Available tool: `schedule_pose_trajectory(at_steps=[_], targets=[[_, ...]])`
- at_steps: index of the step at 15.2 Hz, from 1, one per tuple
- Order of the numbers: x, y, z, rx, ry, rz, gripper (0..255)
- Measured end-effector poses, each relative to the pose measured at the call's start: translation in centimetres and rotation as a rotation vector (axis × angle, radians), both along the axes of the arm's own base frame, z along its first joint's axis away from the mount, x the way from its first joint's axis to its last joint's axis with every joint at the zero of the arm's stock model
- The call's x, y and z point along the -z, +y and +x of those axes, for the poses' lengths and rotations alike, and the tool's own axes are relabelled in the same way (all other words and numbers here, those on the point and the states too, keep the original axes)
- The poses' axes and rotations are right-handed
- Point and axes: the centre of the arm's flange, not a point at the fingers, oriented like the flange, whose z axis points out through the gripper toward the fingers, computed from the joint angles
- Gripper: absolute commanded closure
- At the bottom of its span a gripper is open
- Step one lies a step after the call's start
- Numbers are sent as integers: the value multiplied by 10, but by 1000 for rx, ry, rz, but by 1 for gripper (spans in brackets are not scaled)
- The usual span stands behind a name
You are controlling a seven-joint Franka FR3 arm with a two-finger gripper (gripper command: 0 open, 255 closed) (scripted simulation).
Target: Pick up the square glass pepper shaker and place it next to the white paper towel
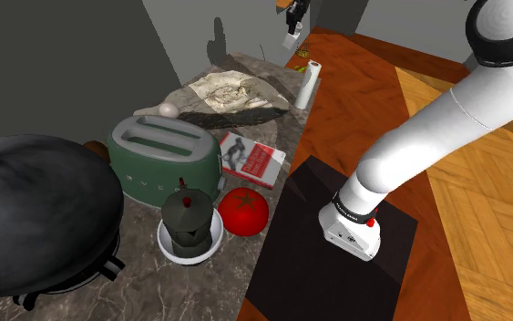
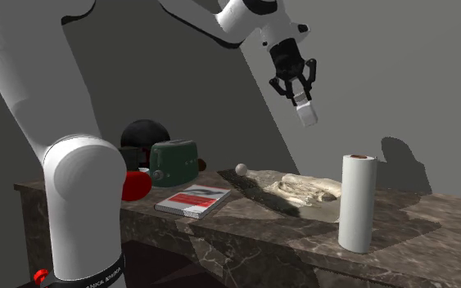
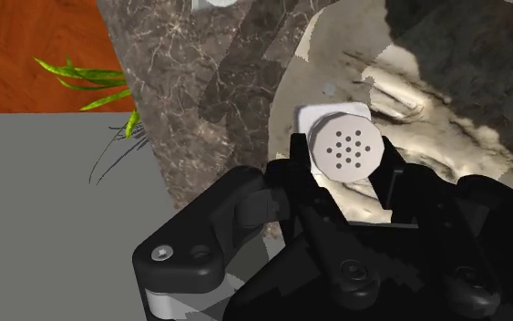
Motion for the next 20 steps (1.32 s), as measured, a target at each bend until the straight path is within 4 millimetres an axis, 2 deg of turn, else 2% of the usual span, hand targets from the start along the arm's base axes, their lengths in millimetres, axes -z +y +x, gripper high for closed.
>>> schedule_pose_trajectory(at_steps=[10,12,20], targets=[[-2,-131,10,0,0,0,255],[6,-139,10,0,0,-1,255],[49,-141,11,-1,0,-1,255]])
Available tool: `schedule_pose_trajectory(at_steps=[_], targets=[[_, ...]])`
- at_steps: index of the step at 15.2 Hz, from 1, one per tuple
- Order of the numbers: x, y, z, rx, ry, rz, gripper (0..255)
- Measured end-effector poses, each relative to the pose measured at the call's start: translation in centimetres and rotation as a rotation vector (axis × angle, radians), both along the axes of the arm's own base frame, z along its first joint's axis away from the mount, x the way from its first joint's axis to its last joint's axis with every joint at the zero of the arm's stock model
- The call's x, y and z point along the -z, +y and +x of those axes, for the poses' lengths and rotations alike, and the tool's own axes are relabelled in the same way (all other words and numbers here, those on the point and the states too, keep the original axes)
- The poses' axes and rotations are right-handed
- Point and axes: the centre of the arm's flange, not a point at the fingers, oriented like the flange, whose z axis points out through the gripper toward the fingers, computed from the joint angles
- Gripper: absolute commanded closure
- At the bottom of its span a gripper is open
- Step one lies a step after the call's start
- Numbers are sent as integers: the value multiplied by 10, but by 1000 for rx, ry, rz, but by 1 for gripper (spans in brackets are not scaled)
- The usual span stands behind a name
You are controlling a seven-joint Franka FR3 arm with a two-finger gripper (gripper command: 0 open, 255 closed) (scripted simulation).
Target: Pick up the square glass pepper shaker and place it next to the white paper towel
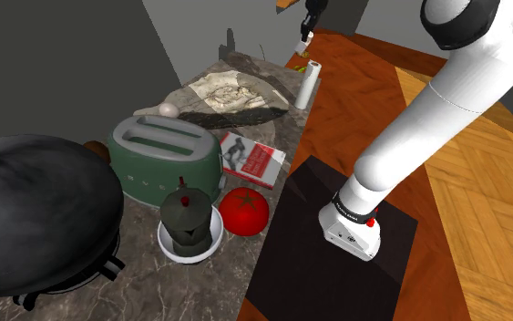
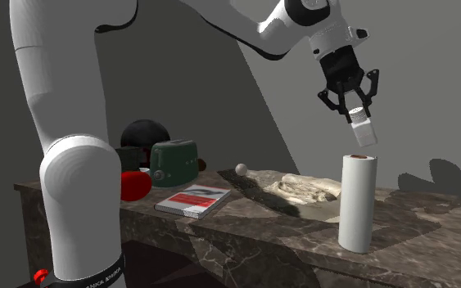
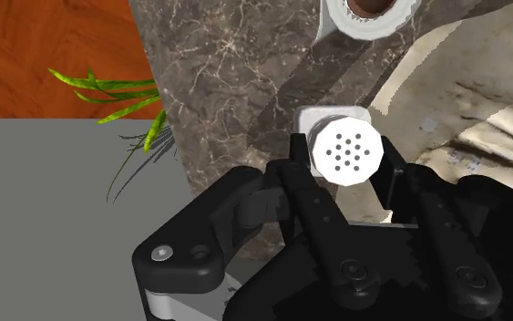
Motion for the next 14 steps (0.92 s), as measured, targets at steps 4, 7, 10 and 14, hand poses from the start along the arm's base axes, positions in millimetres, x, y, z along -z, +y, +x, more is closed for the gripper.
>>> schedule_pose_trajectory(at_steps=[4,7,10,14], targets=[[20,0,1,0,0,0,255],[36,1,1,0,0,0,255],[51,1,0,0,0,0,255],[73,1,0,0,0,0,255]])
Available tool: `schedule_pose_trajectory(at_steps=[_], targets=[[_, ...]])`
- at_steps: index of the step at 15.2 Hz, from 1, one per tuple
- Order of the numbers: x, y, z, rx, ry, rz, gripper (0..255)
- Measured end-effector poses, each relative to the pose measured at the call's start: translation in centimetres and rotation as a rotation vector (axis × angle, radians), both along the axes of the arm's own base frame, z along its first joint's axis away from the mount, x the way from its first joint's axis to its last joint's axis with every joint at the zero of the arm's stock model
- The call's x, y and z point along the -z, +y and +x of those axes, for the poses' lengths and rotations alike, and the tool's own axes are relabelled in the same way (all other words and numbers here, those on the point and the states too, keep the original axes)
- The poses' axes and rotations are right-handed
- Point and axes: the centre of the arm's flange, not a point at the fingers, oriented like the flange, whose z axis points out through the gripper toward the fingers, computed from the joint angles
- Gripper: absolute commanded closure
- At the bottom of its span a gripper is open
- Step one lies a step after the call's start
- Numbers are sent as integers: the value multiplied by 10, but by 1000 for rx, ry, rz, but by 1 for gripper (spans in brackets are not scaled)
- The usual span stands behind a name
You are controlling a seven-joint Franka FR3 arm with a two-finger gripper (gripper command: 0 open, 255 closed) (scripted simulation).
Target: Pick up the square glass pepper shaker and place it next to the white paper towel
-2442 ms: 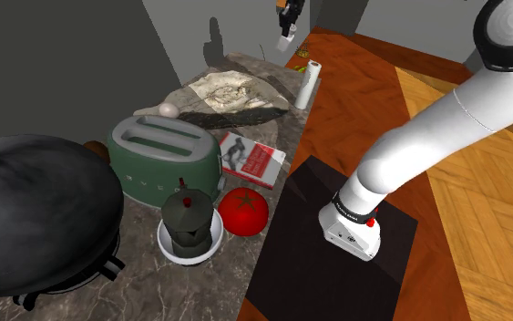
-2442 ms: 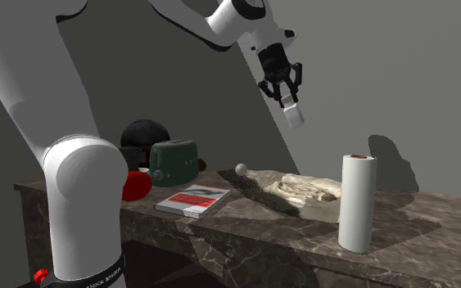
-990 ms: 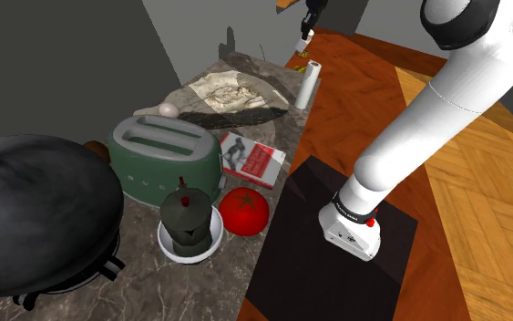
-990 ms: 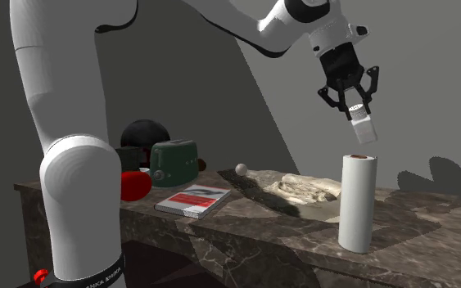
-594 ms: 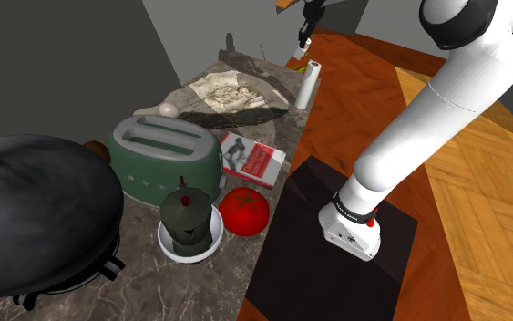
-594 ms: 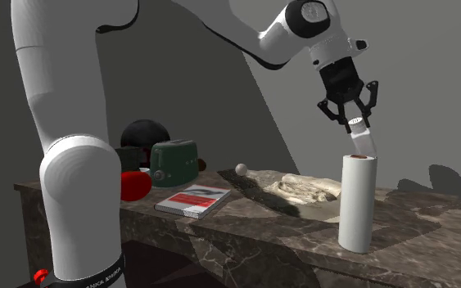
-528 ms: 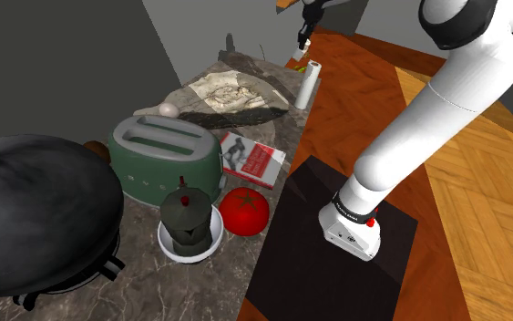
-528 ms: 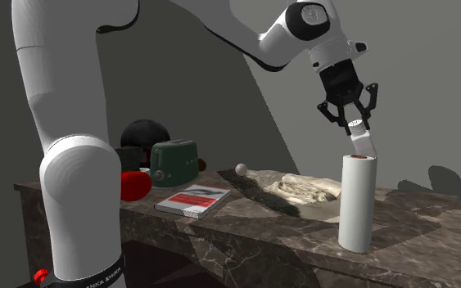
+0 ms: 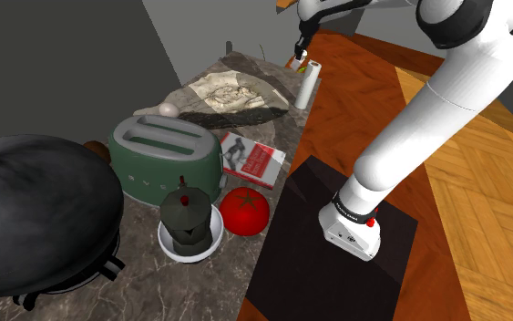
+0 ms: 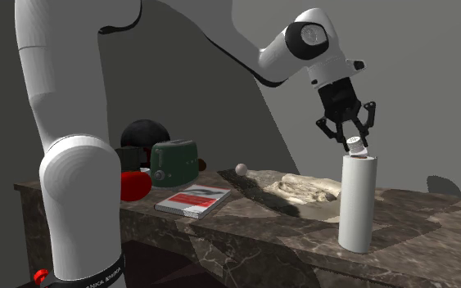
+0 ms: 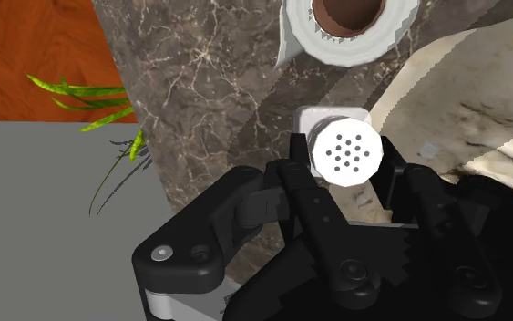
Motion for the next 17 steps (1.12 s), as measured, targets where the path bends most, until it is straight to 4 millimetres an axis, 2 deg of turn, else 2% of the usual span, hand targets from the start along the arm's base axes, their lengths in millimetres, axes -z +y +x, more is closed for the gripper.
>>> schedule_pose_trajectory(at_steps=[17], targets=[[89,0,0,0,0,0,255]])
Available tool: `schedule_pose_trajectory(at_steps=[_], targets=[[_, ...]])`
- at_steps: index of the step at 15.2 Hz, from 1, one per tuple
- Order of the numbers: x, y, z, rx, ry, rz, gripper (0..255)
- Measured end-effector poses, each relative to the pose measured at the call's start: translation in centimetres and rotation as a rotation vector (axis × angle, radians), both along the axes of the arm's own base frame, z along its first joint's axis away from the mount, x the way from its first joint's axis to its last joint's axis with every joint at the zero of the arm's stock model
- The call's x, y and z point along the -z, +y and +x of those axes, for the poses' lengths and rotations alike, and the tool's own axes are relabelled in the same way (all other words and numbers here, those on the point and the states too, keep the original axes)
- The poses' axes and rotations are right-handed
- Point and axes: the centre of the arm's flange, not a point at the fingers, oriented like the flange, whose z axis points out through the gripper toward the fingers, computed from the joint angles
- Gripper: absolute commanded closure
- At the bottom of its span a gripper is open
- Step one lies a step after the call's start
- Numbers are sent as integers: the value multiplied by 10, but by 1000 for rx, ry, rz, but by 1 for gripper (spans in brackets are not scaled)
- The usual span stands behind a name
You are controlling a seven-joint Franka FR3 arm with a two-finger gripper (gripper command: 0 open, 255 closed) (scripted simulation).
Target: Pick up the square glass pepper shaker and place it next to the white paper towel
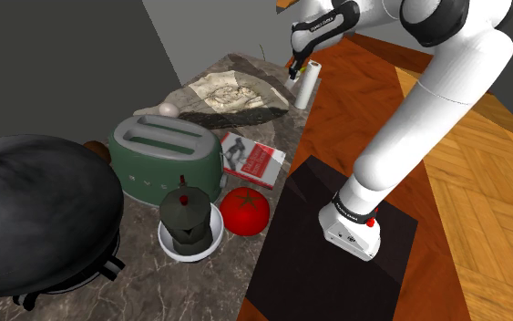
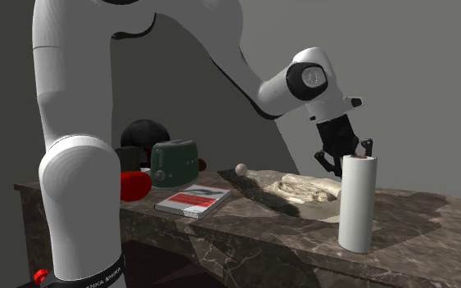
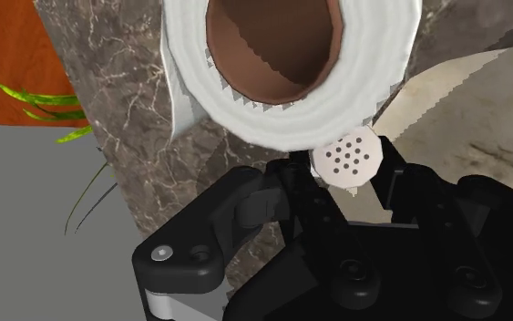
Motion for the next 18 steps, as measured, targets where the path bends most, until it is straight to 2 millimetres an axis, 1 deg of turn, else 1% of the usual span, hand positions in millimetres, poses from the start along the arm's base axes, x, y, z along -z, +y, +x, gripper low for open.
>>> schedule_pose_trajectory(at_steps=[10,13,17,18], targets=[[54,0,1,0,0,0,255],[61,0,1,0,0,0,255],[62,-1,0,0,0,0,255],[62,-1,0,0,0,0,0]])
